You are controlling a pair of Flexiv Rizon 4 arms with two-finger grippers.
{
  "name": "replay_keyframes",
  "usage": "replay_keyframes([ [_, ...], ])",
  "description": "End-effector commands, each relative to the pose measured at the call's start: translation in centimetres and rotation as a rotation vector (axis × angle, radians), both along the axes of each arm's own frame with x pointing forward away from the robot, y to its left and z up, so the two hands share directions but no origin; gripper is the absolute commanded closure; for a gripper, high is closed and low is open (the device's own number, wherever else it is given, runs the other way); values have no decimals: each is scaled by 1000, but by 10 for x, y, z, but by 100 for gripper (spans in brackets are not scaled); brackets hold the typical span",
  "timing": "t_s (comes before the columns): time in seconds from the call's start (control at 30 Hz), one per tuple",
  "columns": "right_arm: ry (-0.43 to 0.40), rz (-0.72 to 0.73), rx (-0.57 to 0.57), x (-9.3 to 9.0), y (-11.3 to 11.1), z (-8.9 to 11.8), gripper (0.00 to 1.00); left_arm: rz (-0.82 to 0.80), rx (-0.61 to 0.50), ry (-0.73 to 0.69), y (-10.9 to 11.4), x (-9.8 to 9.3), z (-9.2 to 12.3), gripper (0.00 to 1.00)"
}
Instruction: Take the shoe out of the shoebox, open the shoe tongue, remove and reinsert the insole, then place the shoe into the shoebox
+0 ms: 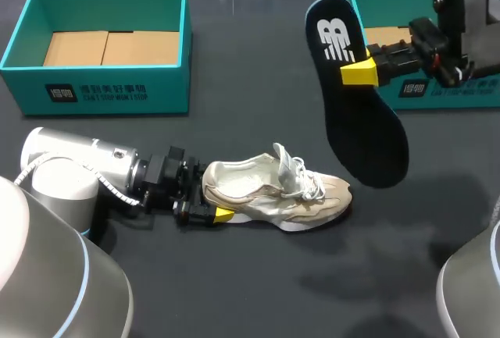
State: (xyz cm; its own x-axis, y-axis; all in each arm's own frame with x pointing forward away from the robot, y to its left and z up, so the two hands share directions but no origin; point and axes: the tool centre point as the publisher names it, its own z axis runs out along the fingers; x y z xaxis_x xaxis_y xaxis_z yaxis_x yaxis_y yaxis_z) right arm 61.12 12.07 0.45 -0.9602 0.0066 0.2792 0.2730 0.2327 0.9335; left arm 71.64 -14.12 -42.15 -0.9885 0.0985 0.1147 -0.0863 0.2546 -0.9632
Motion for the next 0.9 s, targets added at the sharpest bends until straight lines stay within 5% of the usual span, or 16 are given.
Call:
replay_keyframes([
  [0.03, -37, -109, -5, -24, -15, 4, 100, 0, 1, 0, 0, 0, -1, 100],
  [0.57, 38, -95, 83, -52, -17, 3, 100, 0, 1, 0, 0, 0, -1, 100],
  [0.9, 38, -95, 83, -52, -17, 3, 100, 0, 1, 0, 0, 0, -1, 100],
])
